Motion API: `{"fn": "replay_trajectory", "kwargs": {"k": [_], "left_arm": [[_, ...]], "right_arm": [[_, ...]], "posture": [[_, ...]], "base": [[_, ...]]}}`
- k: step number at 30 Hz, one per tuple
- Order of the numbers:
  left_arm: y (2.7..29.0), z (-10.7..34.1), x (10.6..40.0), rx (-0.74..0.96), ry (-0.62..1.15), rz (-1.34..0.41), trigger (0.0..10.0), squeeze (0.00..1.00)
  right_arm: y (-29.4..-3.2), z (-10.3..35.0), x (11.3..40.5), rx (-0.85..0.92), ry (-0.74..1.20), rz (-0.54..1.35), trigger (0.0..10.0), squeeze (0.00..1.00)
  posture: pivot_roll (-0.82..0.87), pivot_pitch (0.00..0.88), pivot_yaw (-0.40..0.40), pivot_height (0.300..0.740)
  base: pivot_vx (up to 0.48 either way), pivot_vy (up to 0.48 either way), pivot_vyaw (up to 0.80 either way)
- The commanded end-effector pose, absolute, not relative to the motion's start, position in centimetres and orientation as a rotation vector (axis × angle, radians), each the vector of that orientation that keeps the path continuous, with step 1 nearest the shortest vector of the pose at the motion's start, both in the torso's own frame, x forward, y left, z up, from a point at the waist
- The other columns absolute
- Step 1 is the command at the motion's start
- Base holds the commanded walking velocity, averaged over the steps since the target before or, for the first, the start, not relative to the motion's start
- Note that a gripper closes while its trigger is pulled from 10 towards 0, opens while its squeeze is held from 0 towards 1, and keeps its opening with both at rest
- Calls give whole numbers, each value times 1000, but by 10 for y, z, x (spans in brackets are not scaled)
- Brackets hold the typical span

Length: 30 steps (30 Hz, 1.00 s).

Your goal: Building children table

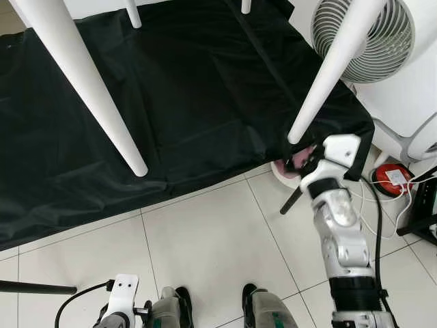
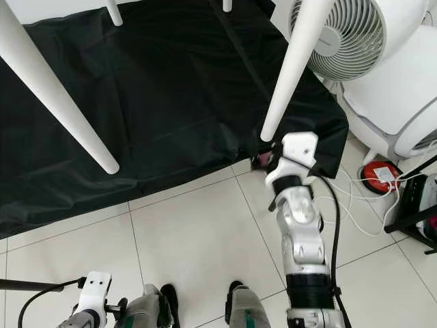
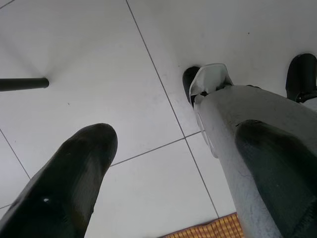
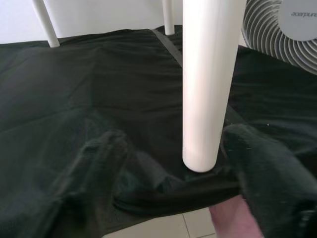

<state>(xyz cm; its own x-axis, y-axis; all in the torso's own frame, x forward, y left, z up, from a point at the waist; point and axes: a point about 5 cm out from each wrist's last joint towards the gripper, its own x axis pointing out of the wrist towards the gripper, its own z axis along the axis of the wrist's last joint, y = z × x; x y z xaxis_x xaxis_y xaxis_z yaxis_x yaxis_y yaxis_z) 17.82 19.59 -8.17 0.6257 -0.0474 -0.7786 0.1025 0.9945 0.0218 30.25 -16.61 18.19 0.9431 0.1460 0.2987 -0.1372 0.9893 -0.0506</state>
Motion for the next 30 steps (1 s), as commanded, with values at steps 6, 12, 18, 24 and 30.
{"fn": "replay_trajectory", "kwargs": {"k": [6, 12, 18, 24, 30], "left_arm": [[195, -93, 155, 61, 979, -70, 10000, 0], [193, -93, 155, 60, 978, -72, 10000, 0], [193, -93, 156, 61, 978, -74, 10000, 0], [190, -93, 156, 65, 978, -81, 10000, 0], [189, -93, 157, 69, 976, -84, 10000, 0]], "right_arm": [[-169, 181, 303, -14, -279, 142, 10000, 0], [-177, 187, 309, -10, -285, 109, 10000, 0], [-182, 197, 316, -8, -305, 85, 10000, 0], [-181, 210, 326, 6, -348, 100, 0, 0], [-185, 216, 335, -7, -349, 82, 10000, 0]], "posture": [[-112, 204, 67, 740], [-113, 197, 64, 740], [-113, 191, 62, 740], [-118, 179, 63, 740], [-116, 179, 60, 740]], "base": [[0, 0, 0], [0, 0, 0], [0, 0, 0], [0, 0, 0], [0, 0, 0]]}}
